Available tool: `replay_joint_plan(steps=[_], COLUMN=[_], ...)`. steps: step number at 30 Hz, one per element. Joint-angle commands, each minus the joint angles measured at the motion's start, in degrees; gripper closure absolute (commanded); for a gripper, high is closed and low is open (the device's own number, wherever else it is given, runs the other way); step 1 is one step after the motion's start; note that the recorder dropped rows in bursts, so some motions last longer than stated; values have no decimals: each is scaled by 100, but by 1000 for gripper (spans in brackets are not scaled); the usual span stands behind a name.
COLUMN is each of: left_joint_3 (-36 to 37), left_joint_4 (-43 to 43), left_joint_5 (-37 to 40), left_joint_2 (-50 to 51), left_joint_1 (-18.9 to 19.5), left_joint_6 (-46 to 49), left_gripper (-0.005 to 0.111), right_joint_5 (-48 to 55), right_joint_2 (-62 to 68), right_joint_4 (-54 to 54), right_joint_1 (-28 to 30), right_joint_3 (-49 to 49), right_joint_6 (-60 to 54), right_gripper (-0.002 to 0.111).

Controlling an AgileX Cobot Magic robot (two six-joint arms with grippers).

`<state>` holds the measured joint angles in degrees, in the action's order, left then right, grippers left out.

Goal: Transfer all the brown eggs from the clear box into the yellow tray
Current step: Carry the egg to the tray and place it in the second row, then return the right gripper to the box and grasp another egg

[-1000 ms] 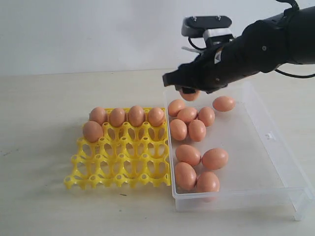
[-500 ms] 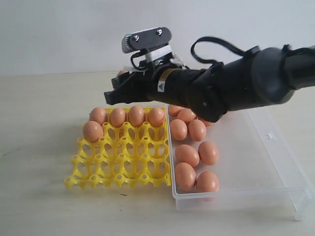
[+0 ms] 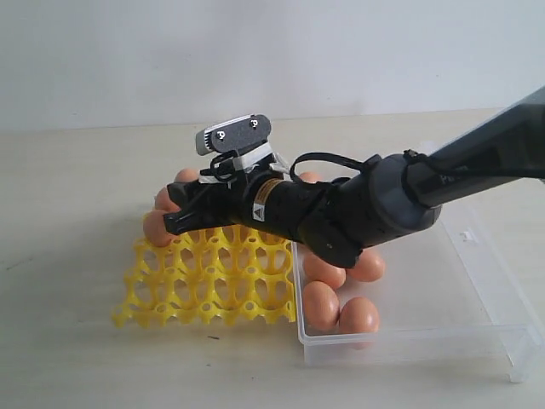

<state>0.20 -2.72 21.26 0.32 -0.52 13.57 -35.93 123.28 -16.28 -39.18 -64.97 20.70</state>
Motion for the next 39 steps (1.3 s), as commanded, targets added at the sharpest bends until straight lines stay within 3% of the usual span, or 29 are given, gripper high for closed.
replay_joint_plan(steps=[1,9,12,15,18,23,26,32,33,36,37,38,39], left_joint_3=[-20,-20,-20,-20,-20,-20,-20,-20,-20,-20,-20,-20,-20], left_joint_4=[-20,-20,-20,-20,-20,-20,-20,-20,-20,-20,-20,-20,-20], left_joint_5=[-42,-42,-42,-42,-42,-42,-42,-42,-42,-42,-42,-42,-42], left_joint_2=[-32,-32,-32,-32,-32,-32,-32,-32,-32,-32,-32,-32,-32], left_joint_1=[-4,-4,-4,-4,-4,-4,-4,-4,-4,-4,-4,-4,-4], left_joint_6=[-2,-2,-2,-2,-2,-2,-2,-2,-2,-2,-2,-2,-2], left_gripper=[107,107,107,107,107,107,107,107,107,107,107,107,107], right_joint_5=[-223,-145,-145,84,1066,3504,4656,6841,7449,8156,8414,8475,8481], right_joint_2=[146,217,177,-56,-598,-1776,-2324,-2803,-2811,-2742,-2717,-2706,-2662], right_joint_4=[-79,-59,-59,-59,-18,125,186,61,258,578,782,921,1133], right_joint_1=[-8,-8,-8,-8,3,84,260,676,834,963,963,963,963], right_joint_3=[5,5,5,5,5,5,5,5,5,5,5,5,5], right_joint_6=[50,50,50,50,50,-229,-254,-1276,-1967,-4067,-5094,-5392,-5712], right_gripper=[102,51,46,47,56,92,108,108,107,89,72,65,47])
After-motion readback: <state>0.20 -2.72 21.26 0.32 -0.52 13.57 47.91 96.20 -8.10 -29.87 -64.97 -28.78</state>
